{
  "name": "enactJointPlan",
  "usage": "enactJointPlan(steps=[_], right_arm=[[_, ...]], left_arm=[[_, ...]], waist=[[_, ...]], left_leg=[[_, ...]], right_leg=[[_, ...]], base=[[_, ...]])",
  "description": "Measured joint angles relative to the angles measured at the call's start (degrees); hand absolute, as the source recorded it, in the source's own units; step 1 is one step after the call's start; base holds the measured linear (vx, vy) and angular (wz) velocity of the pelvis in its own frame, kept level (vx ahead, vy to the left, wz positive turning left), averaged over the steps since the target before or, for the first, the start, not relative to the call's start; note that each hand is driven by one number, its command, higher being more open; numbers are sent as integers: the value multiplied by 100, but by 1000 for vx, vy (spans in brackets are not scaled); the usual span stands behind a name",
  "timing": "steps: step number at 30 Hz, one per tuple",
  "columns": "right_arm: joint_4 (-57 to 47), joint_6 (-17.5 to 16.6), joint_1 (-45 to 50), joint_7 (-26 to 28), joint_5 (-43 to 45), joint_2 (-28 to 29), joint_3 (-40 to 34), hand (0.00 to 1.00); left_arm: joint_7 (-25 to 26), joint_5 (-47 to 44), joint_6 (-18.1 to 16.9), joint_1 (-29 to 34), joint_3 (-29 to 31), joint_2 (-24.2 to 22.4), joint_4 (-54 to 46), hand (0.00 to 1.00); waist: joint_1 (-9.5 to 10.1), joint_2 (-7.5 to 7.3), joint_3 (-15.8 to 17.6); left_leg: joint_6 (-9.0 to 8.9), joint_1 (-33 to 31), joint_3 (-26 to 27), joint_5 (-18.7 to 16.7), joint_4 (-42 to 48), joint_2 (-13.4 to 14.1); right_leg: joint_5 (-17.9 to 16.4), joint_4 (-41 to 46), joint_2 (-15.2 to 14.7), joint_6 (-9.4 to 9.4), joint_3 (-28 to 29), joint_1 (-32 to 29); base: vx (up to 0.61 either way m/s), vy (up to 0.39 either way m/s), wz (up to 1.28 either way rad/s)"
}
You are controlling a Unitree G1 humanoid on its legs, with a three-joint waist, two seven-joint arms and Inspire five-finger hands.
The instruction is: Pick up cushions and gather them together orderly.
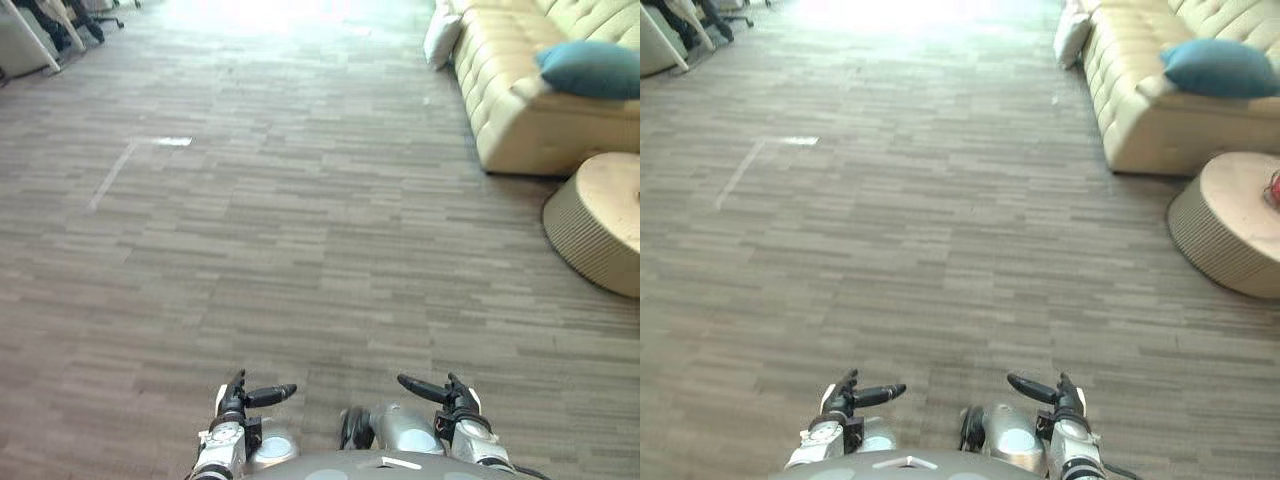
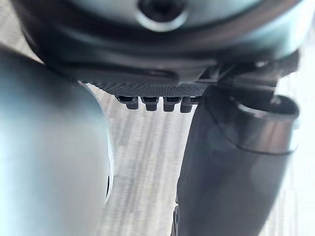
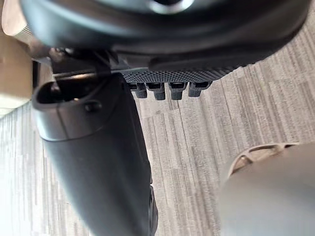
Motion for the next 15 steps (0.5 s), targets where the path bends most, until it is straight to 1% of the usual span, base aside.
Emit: enactJointPlan(steps=[1, 2, 3, 4, 5, 6, 7, 8, 9, 10, 11, 12, 13, 14, 15], right_arm=[[7, 4, 0, 0, -3, 3, 10, 100], [84, 11, -15, 8, -53, -5, 54, 100], [136, 16, -39, -2, -106, 9, 58, 100], [149, 12, -39, -10, -106, 15, 65, 100], [208, 6, -35, -18, -107, 22, 80, 100], [240, 4, -24, -27, -108, 9, 102, 100], [262, 3, -25, -37, -107, 8, 108, 100], [372, -8, -35, -85, -108, 100, 150, 100], [374, -10, -11, -88, -111, 140, 157, 100], [370, -9, 45, -75, -112, 163, 149, 100], [359, -25, 93, -85, -91, 211, 37, 100], [361, -32, 89, -102, -102, 201, 36, 100], [363, -42, 90, -98, -104, 192, 44, 100], [363, -62, 75, -84, -102, 188, 63, 100], [318, -122, 71, -60, -105, 158, 153, 100]], left_arm=[[0, -7, 1, 0, 6, -10, -3, 100], [-3, -29, 0, -40, 98, -52, -24, 100], [-8, -60, -4, -56, 163, -83, -35, 100], [-5, -75, -4, -65, 201, -100, -43, 100], [-6, -120, -4, -85, 232, -124, -45, 100], [-3, -132, -11, -91, 226, -145, -48, 100], [-2, -169, -14, -93, 226, -145, -49, 100], [-9, -212, -12, -107, 206, -55, -23, 100], [-4, -211, -5, -121, 195, -23, 1, 100], [-4, -212, 7, -139, 194, 9, 13, 100], [2, -216, 7, -142, 168, 60, 69, 100], [23, -216, 10, -170, 98, 114, 146, 100], [37, -217, 23, -197, 39, 149, 204, 100], [63, -215, 69, -209, -55, 213, 293, 100], [110, -219, 86, -176, -64, 209, 373, 100]], waist=[[17, 3, -2], [101, 8, -1], [125, -16, 12], [147, -30, 20], [204, -46, 26], [238, -39, 20], [272, -47, 14], [325, -248, -124], [319, -313, -162], [317, -379, -204], [319, -482, -257], [307, -538, -260], [292, -575, -260], [257, -580, -255], [245, -553, -250]], left_leg=[[19, -38, 35, -15, -141, -24], [45, -279, 93, -4, -1230, -293], [21, -356, 70, 77, -2176, -529], [34, -372, 44, 195, -2608, -644], [45, -407, -91, 621, -3600, -904], [31, -403, -180, 993, -4089, -1005], [99, -386, -199, 1278, -4090, -1031], [332, -380, -185, 1758, -3932, -1201], [445, -414, -170, 1680, -3815, -1229], [564, -446, -154, 1466, -3621, -1296], [631, -363, -129, 1107, -3366, -1370], [685, -221, -122, 881, -3194, -1443], [709, -110, -123, 730, -3121, -1504], [763, 190, -149, 426, -3011, -1590], [780, 617, -154, 186, -3033, -1606]], right_leg=[[0, -42, 1, 1, 23, 36], [16, -279, -13, 39, 118, 286], [5, -440, -46, 112, 188, 493], [-16, -511, -67, 156, 232, 588], [-88, -688, -111, 284, 365, 843], [-168, -801, -118, 415, 489, 998], [-217, -846, -127, 490, 571, 1075], [-319, -784, -337, 635, 841, 1121], [-319, -632, -412, 637, 865, 1049], [-319, -235, -535, 639, 893, 894], [-309, 846, -778, 689, 944, 545], [-105, 1970, -1024, 967, 979, 175], [160, 2588, -1179, 1091, 1009, -47], [586, 3819, -1471, 1129, 1011, -448], [532, 4665, -1678, 1018, 849, -767]], base=[[437, 29, -37], [448, 72, -35], [358, 63, -37], [487, 144, -40], [513, 190, -51], [513, 190, -58], [761, 267, -80], [553, 181, -64], [758, 256, -53], [305, 120, -7], [494, 186, 3], [382, 145, 11], [477, 160, 19], [602, 164, 14], [602, 146, 5]])
